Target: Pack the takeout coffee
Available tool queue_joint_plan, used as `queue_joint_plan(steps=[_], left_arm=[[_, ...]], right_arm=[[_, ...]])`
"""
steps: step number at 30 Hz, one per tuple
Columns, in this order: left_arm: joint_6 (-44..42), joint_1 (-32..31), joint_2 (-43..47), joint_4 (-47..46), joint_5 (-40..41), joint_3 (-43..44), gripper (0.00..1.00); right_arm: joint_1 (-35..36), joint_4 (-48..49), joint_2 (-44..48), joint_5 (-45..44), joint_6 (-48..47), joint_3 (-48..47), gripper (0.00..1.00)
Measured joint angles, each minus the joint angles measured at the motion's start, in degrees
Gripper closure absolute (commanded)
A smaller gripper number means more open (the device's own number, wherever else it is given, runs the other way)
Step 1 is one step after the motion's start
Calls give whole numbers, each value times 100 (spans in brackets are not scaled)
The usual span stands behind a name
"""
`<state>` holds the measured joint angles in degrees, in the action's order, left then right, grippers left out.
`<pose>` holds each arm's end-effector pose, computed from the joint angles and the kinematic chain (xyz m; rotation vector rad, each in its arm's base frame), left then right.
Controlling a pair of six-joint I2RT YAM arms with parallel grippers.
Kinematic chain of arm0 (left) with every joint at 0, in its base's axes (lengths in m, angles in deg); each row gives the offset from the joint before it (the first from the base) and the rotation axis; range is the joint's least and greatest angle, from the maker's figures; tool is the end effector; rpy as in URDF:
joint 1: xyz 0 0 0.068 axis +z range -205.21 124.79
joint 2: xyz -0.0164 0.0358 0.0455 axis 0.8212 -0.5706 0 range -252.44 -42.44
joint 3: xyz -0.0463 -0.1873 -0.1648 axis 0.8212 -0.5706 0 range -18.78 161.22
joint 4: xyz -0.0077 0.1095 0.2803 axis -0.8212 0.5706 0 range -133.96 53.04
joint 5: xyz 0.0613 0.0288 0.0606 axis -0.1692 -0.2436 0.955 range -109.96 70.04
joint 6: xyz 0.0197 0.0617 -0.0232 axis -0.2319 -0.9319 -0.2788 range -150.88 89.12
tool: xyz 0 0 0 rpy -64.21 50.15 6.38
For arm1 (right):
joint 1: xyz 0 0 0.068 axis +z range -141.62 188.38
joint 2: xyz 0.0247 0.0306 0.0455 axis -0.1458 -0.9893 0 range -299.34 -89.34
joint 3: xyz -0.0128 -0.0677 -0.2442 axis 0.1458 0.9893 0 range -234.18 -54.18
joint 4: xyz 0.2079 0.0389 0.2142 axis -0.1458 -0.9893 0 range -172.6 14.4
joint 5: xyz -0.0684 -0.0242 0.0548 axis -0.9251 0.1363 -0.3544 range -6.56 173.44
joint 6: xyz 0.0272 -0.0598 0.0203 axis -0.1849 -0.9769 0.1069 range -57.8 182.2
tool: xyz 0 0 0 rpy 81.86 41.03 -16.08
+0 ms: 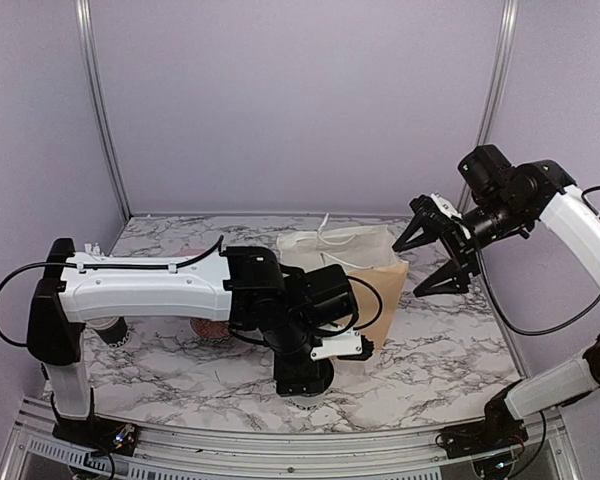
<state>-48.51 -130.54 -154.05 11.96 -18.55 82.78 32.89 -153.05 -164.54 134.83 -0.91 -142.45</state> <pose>0.1167 -0.4404 0.2312 1.9905 1.8998 -0.2528 0.2281 0.1516 0.3749 -1.7738 1.4858 0.8716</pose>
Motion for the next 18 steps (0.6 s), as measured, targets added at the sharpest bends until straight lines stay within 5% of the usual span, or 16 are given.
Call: queue_joint_plan(steps=[8, 18], left_arm=[[-61, 92, -61, 11, -50, 0, 25], [-74, 125, -87, 66, -57, -7, 18]], right_arm=[[-2, 4, 13, -50, 0, 105, 8], [-4, -22, 7, -68, 50, -35, 8]])
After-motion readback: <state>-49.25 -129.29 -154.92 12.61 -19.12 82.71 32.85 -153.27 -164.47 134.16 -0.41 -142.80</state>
